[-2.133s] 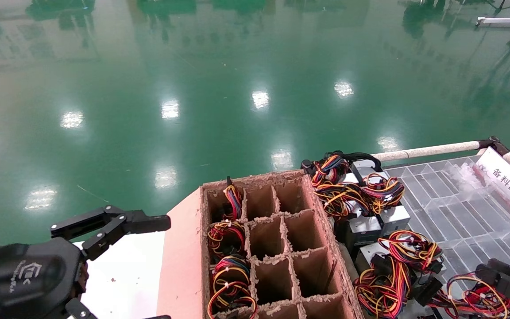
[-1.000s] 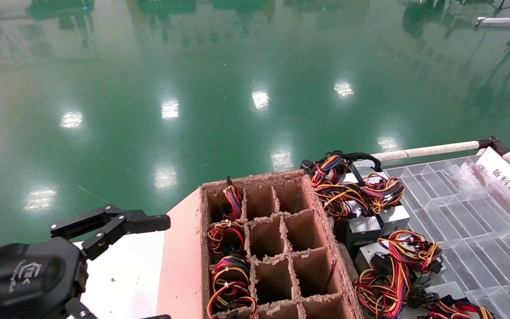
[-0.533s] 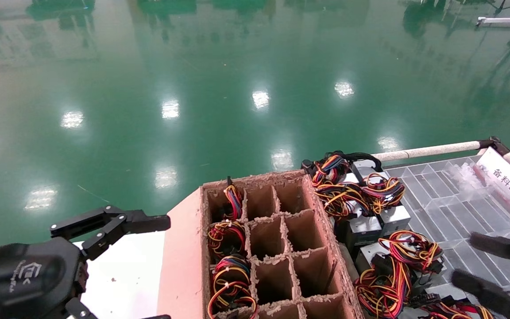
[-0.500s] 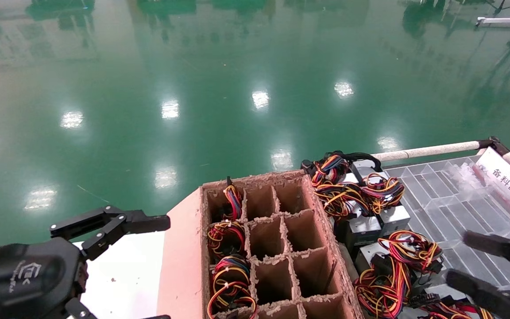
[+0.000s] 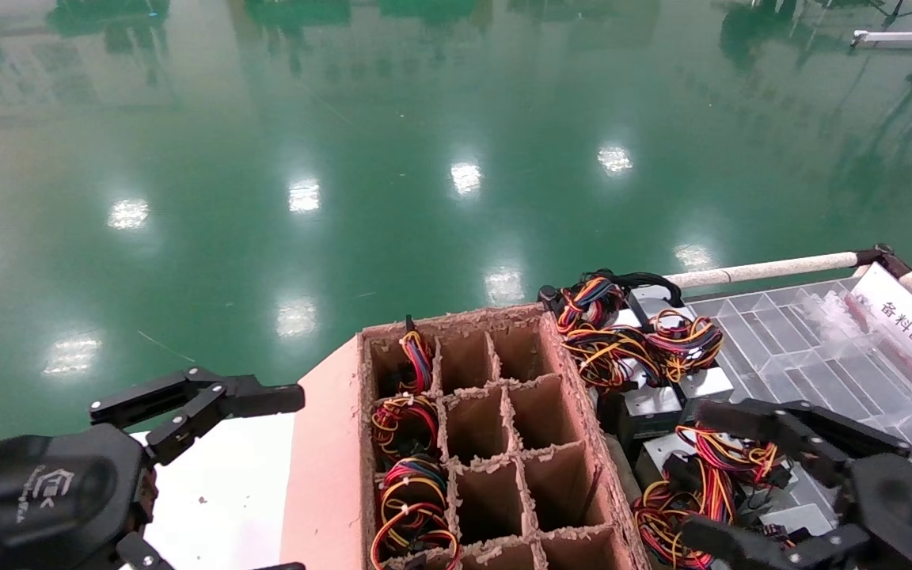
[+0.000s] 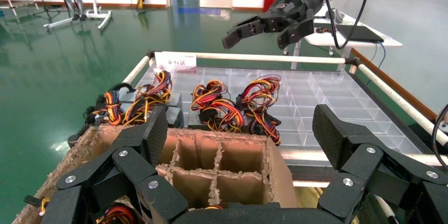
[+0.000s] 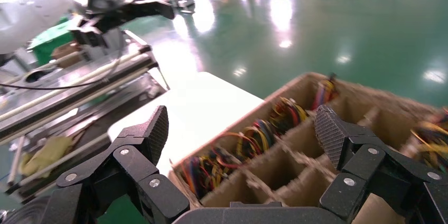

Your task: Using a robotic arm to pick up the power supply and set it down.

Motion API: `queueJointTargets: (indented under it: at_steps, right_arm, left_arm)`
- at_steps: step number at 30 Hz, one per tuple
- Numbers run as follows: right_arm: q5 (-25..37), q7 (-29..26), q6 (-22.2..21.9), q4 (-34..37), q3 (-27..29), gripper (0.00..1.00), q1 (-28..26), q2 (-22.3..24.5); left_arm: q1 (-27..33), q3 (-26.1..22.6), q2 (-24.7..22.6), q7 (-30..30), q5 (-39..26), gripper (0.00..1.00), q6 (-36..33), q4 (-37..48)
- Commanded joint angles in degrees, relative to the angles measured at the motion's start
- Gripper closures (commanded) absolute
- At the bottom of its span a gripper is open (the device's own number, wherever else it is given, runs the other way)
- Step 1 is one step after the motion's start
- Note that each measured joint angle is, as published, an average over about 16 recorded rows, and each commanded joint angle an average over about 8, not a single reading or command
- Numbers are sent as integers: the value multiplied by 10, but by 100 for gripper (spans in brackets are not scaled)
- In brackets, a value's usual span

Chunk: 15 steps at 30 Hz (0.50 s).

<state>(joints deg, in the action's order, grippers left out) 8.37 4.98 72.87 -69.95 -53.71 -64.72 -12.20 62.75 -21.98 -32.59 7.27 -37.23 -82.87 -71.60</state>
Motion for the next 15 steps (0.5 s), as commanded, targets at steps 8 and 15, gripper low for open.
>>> queueJointTargets:
  at_steps: [8,15]
  right_arm:
    - [91,-43,35,-10,103,0,9,-62]
    - [147,-69,56,-16,166,0,14,-100]
  left_arm:
    - [0,0,0,0,0,0,0,0]
    - [0,0,0,0,0,0,0,0]
